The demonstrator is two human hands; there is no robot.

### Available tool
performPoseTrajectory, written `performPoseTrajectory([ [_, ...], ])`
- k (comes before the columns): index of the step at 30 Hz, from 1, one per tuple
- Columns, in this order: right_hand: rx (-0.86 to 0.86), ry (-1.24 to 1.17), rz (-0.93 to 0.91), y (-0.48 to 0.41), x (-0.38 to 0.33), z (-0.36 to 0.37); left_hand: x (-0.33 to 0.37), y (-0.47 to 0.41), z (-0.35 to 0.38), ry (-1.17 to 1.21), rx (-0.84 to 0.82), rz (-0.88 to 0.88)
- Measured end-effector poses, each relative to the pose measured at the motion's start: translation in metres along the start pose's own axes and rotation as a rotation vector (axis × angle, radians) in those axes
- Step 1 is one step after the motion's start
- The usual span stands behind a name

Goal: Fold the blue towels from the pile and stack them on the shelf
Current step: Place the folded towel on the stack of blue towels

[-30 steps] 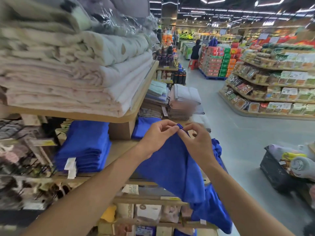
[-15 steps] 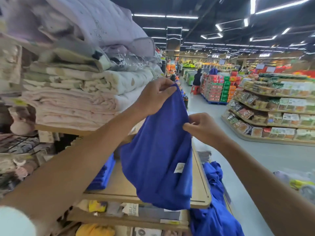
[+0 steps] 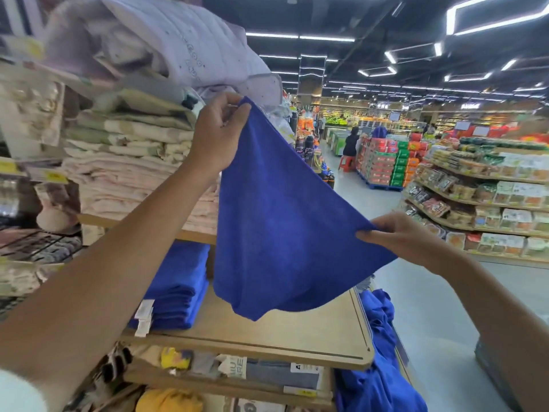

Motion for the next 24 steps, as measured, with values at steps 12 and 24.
performPoseTrajectory([
  [12, 0.059, -0.497, -0.068, 0.025, 0.045, -0.028, -0.044, 0.111, -0.028, -0.126, -0.006, -0.014],
  [24, -0.073, -0.130, 0.242, 0.052, 0.155, 0.077, -0.171, 0.278, -0.032, -0.088, -0.327, -0.537],
])
Point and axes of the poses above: each hand's wrist, its own y-axis away from the middle knuckle, its own z-axis out of the palm, x = y × z, the point moved 5 cm from there along -y, towards the middle knuckle
